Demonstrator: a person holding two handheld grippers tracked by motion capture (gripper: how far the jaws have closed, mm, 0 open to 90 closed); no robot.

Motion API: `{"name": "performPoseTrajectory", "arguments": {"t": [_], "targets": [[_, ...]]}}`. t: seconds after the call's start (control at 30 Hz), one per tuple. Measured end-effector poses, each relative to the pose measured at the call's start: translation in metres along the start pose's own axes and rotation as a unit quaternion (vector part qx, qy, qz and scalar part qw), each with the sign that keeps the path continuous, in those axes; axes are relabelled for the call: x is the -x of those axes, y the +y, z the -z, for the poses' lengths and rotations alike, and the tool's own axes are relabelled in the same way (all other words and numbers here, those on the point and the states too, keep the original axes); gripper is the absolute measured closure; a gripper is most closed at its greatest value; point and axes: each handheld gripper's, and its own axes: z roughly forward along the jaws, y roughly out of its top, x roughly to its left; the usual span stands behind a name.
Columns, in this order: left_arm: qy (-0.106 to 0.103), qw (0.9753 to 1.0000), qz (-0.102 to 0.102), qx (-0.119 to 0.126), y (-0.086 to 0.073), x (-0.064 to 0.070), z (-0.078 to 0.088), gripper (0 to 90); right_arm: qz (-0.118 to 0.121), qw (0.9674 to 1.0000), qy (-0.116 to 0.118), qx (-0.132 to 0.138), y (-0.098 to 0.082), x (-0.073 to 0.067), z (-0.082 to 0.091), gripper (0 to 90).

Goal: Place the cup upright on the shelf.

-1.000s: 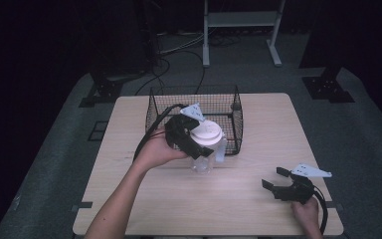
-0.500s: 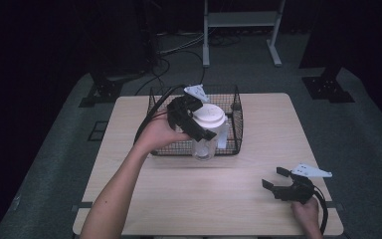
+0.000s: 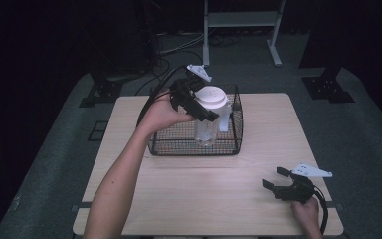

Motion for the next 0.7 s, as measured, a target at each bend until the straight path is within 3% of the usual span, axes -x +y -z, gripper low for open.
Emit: {"name": "performPoseTrajectory", "arguments": {"t": [0.33, 0.7], "targets": [[0.016, 0.9998, 0.011, -0.008, 0.008, -0.019, -0.005, 5.5, -0.003, 1.0, 0.001, -0.001, 0.0, 0.0, 0.0, 12.9], [0.039, 0.9983, 0.043, -0.004, 0.007, -0.048, -0.024, 5.5, 0.0, 1.0, 0.001, 0.001, 0.0, 0.001, 0.0, 12.9]]}}
